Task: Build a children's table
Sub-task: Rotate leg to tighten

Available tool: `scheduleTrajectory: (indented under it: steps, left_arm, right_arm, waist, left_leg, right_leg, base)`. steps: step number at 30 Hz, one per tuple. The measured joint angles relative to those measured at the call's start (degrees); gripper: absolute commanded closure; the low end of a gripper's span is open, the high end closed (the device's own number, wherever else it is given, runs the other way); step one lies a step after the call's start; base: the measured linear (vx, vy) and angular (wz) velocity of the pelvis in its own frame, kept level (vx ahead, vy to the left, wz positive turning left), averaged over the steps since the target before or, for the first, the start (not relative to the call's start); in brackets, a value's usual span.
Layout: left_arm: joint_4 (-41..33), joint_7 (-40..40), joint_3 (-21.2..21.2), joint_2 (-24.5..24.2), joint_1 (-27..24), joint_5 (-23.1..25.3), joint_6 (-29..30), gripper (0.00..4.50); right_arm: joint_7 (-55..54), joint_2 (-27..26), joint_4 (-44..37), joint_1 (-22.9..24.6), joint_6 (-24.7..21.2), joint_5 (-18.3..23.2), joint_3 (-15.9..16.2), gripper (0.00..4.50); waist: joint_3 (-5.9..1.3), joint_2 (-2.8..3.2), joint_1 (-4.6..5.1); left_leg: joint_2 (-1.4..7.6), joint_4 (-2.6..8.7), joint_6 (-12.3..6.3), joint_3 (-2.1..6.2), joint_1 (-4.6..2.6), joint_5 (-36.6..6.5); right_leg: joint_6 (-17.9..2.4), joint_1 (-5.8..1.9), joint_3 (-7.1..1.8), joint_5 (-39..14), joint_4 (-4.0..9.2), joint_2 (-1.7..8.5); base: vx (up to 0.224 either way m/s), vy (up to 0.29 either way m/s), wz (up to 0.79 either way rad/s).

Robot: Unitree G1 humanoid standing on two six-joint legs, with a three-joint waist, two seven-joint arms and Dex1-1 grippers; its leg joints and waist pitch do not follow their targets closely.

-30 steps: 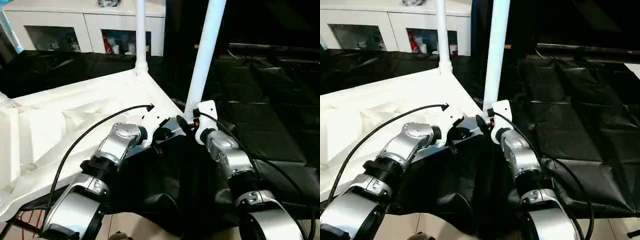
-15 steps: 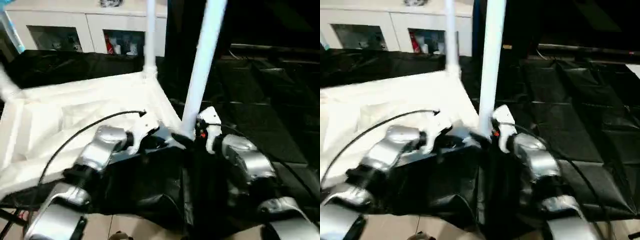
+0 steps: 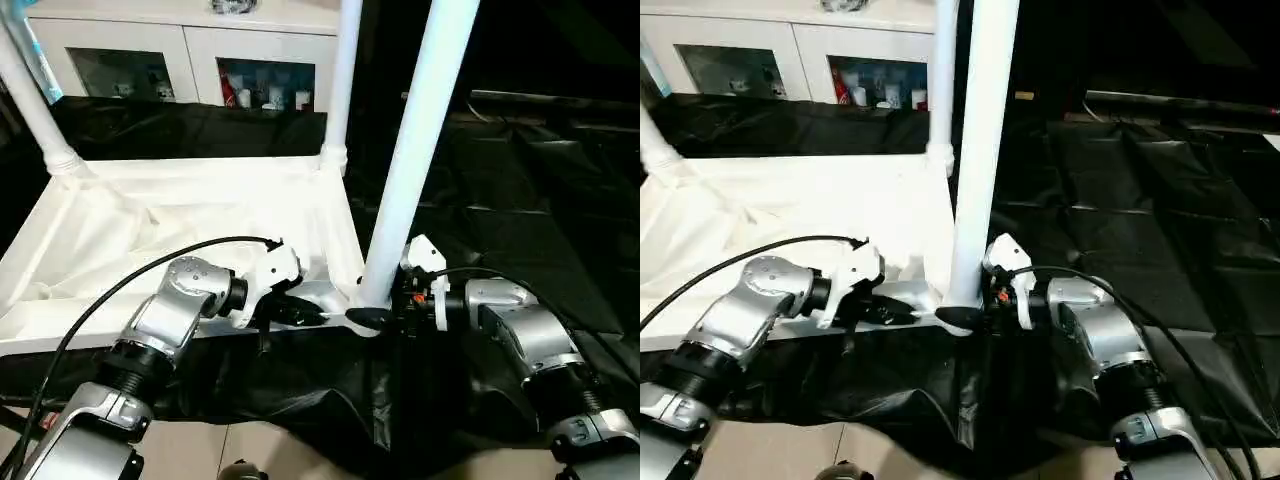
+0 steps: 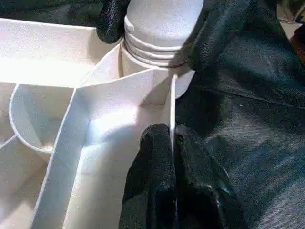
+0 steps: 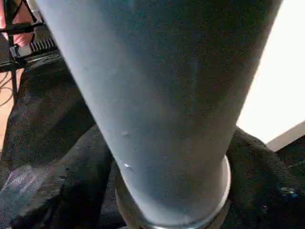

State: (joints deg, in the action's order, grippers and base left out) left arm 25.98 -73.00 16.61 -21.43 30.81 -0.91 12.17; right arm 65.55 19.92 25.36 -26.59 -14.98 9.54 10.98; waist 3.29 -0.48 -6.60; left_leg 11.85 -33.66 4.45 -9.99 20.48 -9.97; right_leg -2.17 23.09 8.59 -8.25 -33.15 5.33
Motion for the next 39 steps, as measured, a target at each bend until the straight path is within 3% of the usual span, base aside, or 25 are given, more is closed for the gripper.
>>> scheduleTrajectory:
  steps: [4, 10, 16, 19, 24, 27, 34, 39]
  left_arm:
    - [-0.28, -0.01, 0.00, -0.10, -0.21, 0.00, 0.02, 4.50]
    - [0.15, 2.34, -0.17, 0.49, -0.16, 0.24, 0.31, 4.50]
    - [6.35, 13.13, -1.69, 5.56, 3.57, 2.60, 0.97, 4.50]
    - [10.62, 19.99, -2.87, 8.84, 6.34, 3.74, 1.90, 4.50]
    - [13.53, 26.79, -3.36, 12.16, 8.56, 4.13, 2.91, 4.50]
    - [14.22, 27.50, -3.54, 12.81, 9.24, 4.16, 2.90, 4.50]
    - [13.96, 25.66, -3.79, 12.11, 9.12, 4.49, 2.22, 4.50]
    - [11.18, 21.05, -3.69, 9.60, 7.04, 4.05, 1.37, 4.50]
  right_arm:
    - [-0.02, -0.13, 0.00, 0.01, -0.21, 0.03, 0.04, 1.73]
    - [-4.27, -2.33, -0.75, 1.26, -0.86, -0.07, -1.38, 1.81]
    - [-22.11, -9.00, 4.48, -1.23, -0.37, -2.31, -5.57, 1.83]
    - [-34.93, -14.62, 8.13, -3.61, 0.00, -3.52, -8.98, 1.83]
    - [-46.45, -18.08, 13.13, -7.00, 2.29, -4.70, -10.73, 1.83]
    - [-47.10, -18.12, 14.40, -7.49, 4.33, -5.20, -10.93, 1.13]
    - [-42.09, -17.22, 14.25, -7.29, 5.06, -5.58, -10.57, 0.55]
    - [-30.28, -12.62, 12.08, -5.81, 4.99, -4.92, -7.37, 0.08]
  waist:
    - [0.00, 0.00, 0.01]
    - [-0.02, -0.03, 0.19]
    - [-0.03, -0.03, 1.49]
    - [-0.05, -0.01, 1.77]
    - [-0.06, -0.01, 1.62]
    - [-0.06, -0.01, 1.42]
    - [-0.05, -0.03, 1.43]
    - [-0.06, -0.02, 1.47]
  left_leg:
    - [0.00, 0.03, 0.00, 0.01, 0.00, 0.00]
    - [0.00, -0.01, 0.00, 0.01, -0.05, 0.00]
    - [-0.03, -0.11, 0.01, 0.02, -0.23, 0.01]
    - [-0.05, -0.09, 0.01, 0.03, -0.35, 0.01]
    - [-0.14, 0.13, 0.00, 0.04, -0.27, -0.03]
    - [-0.13, 0.34, 0.01, 0.03, -0.19, -0.02]
    - [-0.13, 0.37, 0.01, 0.00, -0.13, -0.01]
    - [-0.08, 0.37, 0.01, 0.00, -0.17, -0.01]
  right_leg:
    - [0.00, 0.00, 0.01, 0.00, 0.00, 0.00]
    - [0.00, -0.03, -0.01, 0.00, -0.01, 0.00]
    - [0.01, -0.17, -0.01, 0.01, 0.02, 0.01]
    - [0.01, -0.21, 0.01, 0.01, 0.02, 0.01]
    - [0.02, -0.16, -0.02, 0.01, 0.08, 0.06]
    - [0.08, -0.02, -0.01, -0.05, 0.07, 0.05]
    - [0.09, 0.04, -0.02, -0.08, 0.07, 0.05]
    - [0.09, 0.04, -0.01, -0.08, 0.02, 0.01]
  base:
    - [0.000, 0.000, 0.00]
    - [0.000, 0.000, 0.00]
    - [0.000, 0.000, 0.00]
    - [0.000, 0.000, 0.00]
    - [0.000, 0.000, 0.00]
    - [0.000, 0.000, 0.00]
    - [0.000, 0.000, 0.00]
    - [0.000, 0.000, 0.00]
